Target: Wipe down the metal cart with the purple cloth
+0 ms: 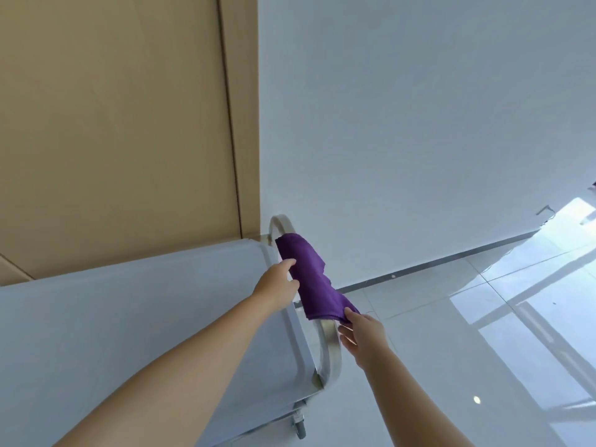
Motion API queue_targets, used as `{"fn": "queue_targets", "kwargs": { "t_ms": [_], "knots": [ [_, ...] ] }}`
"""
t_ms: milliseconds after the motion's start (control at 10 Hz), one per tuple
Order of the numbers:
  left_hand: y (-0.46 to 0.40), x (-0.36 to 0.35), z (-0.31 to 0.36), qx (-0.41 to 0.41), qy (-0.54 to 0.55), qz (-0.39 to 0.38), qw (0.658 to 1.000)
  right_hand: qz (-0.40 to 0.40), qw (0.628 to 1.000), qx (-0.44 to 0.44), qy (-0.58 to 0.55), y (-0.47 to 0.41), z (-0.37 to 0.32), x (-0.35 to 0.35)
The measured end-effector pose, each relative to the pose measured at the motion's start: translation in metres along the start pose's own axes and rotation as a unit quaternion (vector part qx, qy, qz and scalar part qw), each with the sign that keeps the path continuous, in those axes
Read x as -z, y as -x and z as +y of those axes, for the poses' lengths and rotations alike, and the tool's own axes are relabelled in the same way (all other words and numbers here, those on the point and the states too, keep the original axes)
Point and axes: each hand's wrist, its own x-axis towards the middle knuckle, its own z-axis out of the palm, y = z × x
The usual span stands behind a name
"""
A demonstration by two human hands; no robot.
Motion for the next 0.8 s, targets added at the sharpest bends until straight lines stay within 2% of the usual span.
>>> {"fn": "queue_targets", "kwargs": {
  "t_ms": [300, 400, 500, 600, 700, 800],
  "knots": [
    [0.033, -0.017, -0.015, 0.048, 0.104, -0.097, 0.989, -0.04, 0.997, 0.002, 0.062, -0.011, -0.002, -0.016],
    [0.045, -0.033, -0.005, 0.086, 0.219, -0.081, 0.969, -0.059, 0.995, 0.012, 0.082, -0.009, -0.002, -0.019],
    [0.055, -0.056, 0.007, 0.114, 0.314, -0.06, 0.941, -0.046, 0.994, 0.015, 0.1, -0.01, -0.002, -0.021],
    [0.068, -0.069, 0.008, 0.12, 0.329, -0.065, 0.934, -0.03, 0.991, 0.011, 0.13, -0.007, 0.0, -0.019],
    [0.075, -0.065, 0.002, 0.125, 0.301, -0.085, 0.942, 0.029, 0.98, 0.114, 0.163, -0.003, 0.001, -0.022],
    [0.086, -0.05, -0.002, 0.11, 0.256, -0.064, 0.958, 0.101, 0.937, 0.238, 0.234, 0.017, -0.004, -0.022]
  ]
}}
